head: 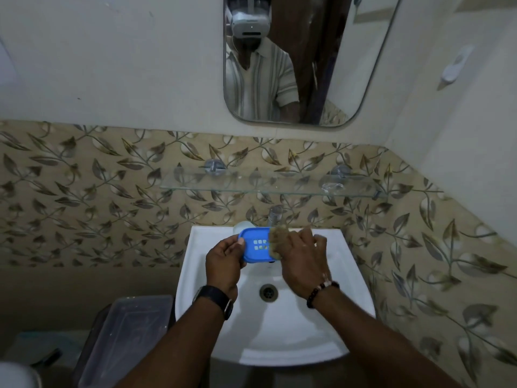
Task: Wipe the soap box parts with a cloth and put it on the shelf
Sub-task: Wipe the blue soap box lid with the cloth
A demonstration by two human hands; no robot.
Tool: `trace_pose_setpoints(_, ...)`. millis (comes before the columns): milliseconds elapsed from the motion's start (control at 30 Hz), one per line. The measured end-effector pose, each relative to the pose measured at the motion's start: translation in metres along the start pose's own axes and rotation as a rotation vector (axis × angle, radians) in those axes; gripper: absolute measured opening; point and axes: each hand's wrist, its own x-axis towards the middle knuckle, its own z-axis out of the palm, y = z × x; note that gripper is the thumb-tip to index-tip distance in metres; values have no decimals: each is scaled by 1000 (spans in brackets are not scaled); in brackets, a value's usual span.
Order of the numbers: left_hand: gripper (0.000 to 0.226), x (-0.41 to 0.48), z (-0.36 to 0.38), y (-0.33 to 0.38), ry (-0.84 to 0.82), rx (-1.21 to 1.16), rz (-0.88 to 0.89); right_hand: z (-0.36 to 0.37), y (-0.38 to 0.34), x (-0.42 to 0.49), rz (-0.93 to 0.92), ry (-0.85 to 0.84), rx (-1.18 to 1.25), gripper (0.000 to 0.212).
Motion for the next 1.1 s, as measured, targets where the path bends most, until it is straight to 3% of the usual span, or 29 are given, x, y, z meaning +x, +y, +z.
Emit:
trace_pose_setpoints(67,24,-4,2,-4,-15,20,-3,14,-24,-8,-11,-15,210,37)
trace_pose_setpoints(133,26,-7,2,-8,-47,46,-2,18,-35,-11,-91,-9,264,37)
trace_pose_setpoints(300,20,-11,-7,-8,-128,123,61,-1,0,2,-284,86,-67,43)
trace_pose_setpoints(400,17,-10,-7,-1,-97,74,71,-7,11,11,-156,42,-156,40)
trace_pose_setpoints(533,13,-11,-4,1,-74,7,40,-1,0,7,12,-14,-147,7)
trace_pose_setpoints(633,14,-16,0,-4,-69,3,4,5,-7,-1,149,-149,-140,16)
trace_pose_setpoints(733,18,-22,6,-11,-50,-2,-18,4,-24,-3,228,-334,100,23)
trace_pose_setpoints(900,22,-24,10,-14,-23,-15,-37,-16,-26,-9,185,-410,535,22)
trace_pose_setpoints(1000,18,-20,9,-2,9,-66,-44,-25,-8,-15,512,-244,1236,21)
trace_pose_setpoints(1033,17,-19,8,2,16,-81,-56,-24,-1,-17,603,-128,1371,17)
trace_pose_setpoints(1100,16,-16,6,8,14,-111,-93,-16,11,-21,675,91,1413,15)
